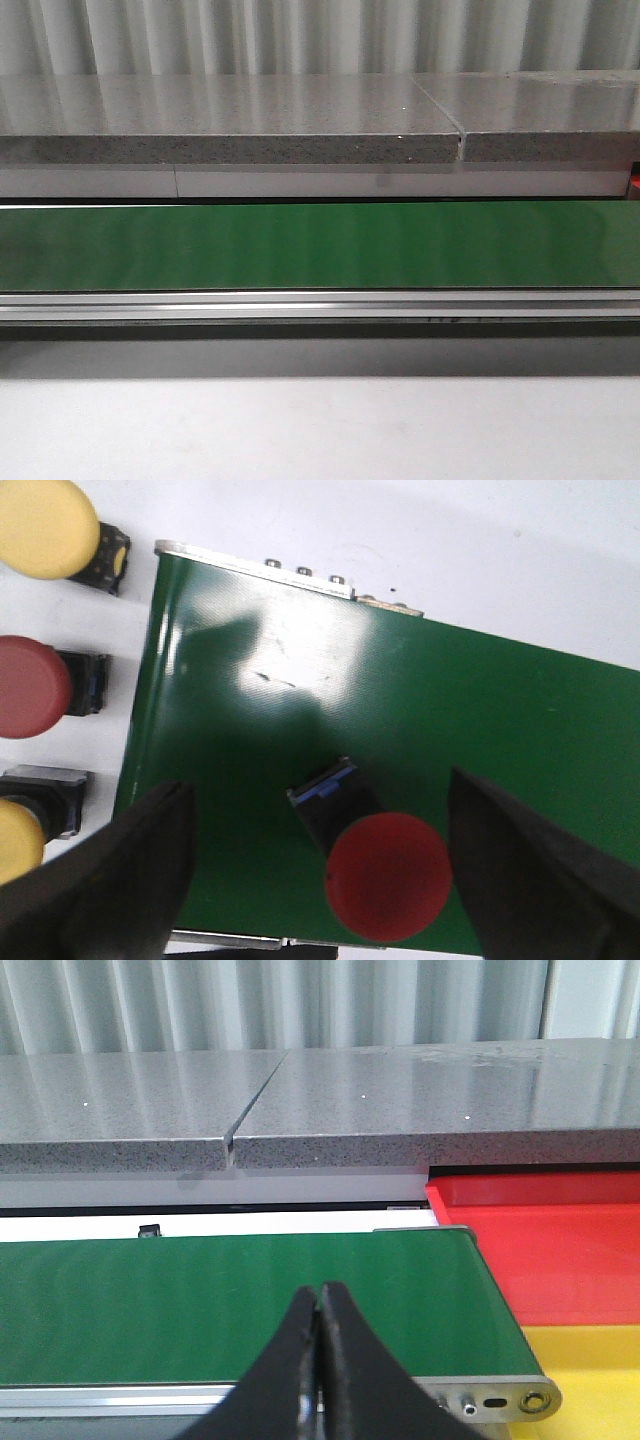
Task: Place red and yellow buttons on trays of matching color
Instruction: 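Carry the red button onto the green belt and open the left gripper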
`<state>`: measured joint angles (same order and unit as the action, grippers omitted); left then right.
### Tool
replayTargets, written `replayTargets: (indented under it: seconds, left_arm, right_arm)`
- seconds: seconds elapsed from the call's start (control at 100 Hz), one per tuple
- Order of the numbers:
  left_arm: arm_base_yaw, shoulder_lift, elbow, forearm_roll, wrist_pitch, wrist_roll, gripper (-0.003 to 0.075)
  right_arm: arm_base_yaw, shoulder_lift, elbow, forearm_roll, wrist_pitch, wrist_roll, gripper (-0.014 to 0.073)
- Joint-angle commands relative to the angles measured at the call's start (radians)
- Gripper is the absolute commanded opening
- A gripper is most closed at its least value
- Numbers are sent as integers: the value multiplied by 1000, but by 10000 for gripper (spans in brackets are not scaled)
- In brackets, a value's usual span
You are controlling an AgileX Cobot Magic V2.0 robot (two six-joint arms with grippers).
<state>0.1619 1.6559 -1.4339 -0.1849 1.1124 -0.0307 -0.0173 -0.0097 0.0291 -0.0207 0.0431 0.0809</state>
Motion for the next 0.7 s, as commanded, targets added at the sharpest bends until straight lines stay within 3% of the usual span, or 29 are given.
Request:
replayTargets:
  seconds: [0.0, 0.69]
  left_arm:
    - [27, -67, -31, -21, -5, -3, 514]
    - [246, -86, 5, -9, 147, -10, 513]
  right_arm:
    - [-5, -21, -20, -9, -76, -8, -67]
    - [-5, -21, -20, -9, -76, -8, -67]
